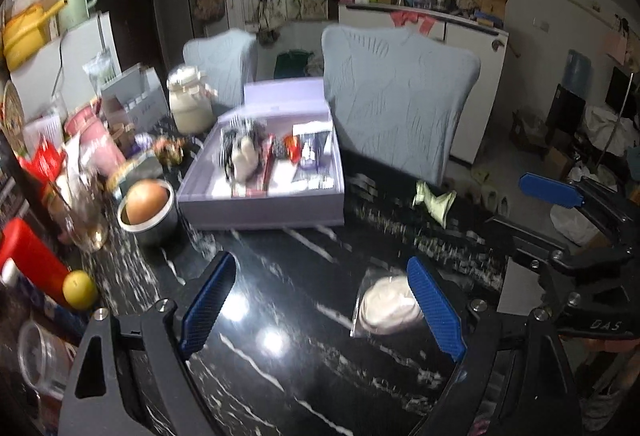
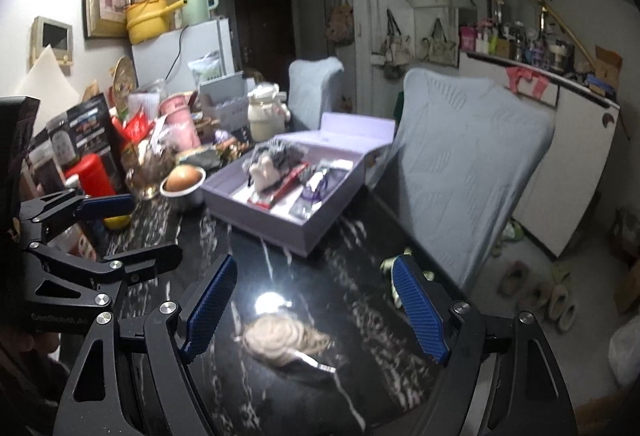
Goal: Organize soft objects
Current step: 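Withdraw both grippers from the box toward the table, then grasp the clear bag of white cable with the left gripper, then grasp the pale green paper packet with the right gripper while the left holds the cable bag, then lift the cable bag and green packet toward the lavender box with both grippers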
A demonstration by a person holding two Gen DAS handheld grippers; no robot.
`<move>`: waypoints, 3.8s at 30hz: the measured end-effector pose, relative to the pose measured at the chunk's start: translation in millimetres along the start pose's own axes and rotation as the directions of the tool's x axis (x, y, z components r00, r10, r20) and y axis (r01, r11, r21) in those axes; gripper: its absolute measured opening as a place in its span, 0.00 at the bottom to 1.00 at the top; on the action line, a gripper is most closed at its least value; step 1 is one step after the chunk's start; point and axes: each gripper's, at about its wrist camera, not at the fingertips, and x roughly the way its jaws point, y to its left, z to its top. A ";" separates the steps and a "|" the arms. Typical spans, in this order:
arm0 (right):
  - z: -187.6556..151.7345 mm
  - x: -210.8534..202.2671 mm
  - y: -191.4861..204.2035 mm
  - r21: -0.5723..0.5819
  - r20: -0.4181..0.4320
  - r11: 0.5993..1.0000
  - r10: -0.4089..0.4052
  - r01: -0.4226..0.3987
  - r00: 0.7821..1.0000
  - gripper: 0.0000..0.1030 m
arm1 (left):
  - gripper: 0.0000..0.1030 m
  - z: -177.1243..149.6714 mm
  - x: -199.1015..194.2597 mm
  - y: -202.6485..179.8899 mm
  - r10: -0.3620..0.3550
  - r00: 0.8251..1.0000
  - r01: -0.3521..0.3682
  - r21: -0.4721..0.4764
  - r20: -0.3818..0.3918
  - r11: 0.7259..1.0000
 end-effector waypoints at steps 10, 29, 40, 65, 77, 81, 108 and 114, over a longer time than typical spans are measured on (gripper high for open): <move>-40.2 24.7 -11.5 0.059 -0.102 0.998 0.033 -0.027 0.994 0.79 | 0.86 -33.8 30.7 3.6 -0.080 0.993 0.074 -0.062 -0.092 0.995; -66.5 38.9 -72.0 0.169 -0.162 0.984 -0.022 0.049 0.986 0.79 | 0.86 -37.9 82.5 -45.9 -0.293 0.940 0.287 -0.061 -0.174 0.956; -73.7 53.0 -101.2 0.200 -0.216 0.977 -0.034 0.078 0.976 0.79 | 0.86 -42.1 130.3 -58.7 -0.193 0.956 0.210 0.056 -0.221 0.976; -41.1 101.5 -108.8 0.185 -0.211 0.981 -0.017 0.057 0.977 0.79 | 0.55 -17.6 104.0 -12.4 -0.237 0.968 0.228 -0.101 -0.084 0.968; -26.3 146.2 -109.9 0.109 -0.250 0.990 -0.061 0.091 0.966 0.79 | 0.55 5.5 113.2 0.7 -0.171 0.983 0.161 -0.138 -0.061 0.977; -24.1 155.0 -107.9 0.051 -0.260 0.995 -0.065 0.081 0.963 0.79 | 0.55 7.6 119.8 2.6 -0.161 0.985 0.149 -0.160 -0.068 0.976; -44.8 140.8 -104.9 0.062 -0.246 0.994 -0.074 0.092 0.966 0.40 | 0.55 -9.8 117.5 0.1 -0.161 0.980 0.139 -0.177 -0.116 0.974; -57.6 121.8 -96.8 0.092 -0.246 0.991 -0.071 0.097 0.967 0.40 | 0.55 -22.4 104.3 -2.9 -0.172 0.978 0.150 -0.172 -0.115 0.974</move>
